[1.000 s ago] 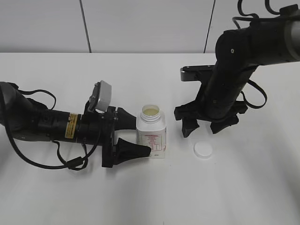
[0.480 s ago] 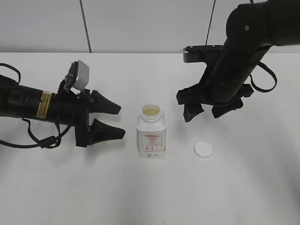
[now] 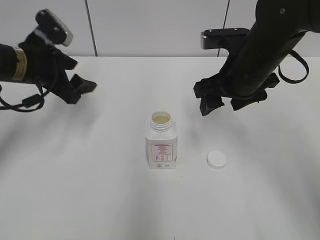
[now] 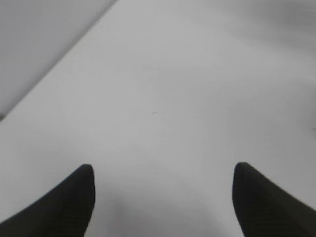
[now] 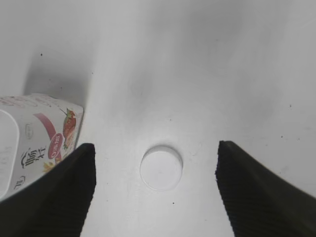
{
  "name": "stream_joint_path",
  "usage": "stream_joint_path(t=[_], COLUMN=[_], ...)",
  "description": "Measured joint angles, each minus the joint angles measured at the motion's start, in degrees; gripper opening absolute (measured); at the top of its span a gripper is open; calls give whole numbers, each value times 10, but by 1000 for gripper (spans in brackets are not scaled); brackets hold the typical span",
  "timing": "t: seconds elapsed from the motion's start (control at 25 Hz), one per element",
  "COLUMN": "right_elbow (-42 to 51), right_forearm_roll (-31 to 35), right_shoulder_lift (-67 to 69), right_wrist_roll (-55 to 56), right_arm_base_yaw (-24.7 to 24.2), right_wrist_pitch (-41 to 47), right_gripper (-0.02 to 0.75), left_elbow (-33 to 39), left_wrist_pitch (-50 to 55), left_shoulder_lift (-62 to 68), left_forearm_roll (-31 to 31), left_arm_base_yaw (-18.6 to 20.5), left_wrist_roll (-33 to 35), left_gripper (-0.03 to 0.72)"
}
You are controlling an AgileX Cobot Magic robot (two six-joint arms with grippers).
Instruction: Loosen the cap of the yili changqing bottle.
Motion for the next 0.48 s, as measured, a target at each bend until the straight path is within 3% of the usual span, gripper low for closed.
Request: stream_joint_path(t=[0.24,0.48], right_elbow=[0,0], right_forearm_roll=[-10,-43], right_shoulder_lift=[-15,-29], right_wrist_roll=[-1,0], right_arm_base_yaw=[0,0], right_wrist_pitch=[0,4], right_gripper=[596,596], left_elbow=[0,0], left_wrist_pitch=[255,484], left_shoulder_lift=[-65,-83], left_forearm_roll=[-92,-262], left_arm_base_yaw=[0,0], left_wrist_roll=[-7,8], left_gripper=[491,468])
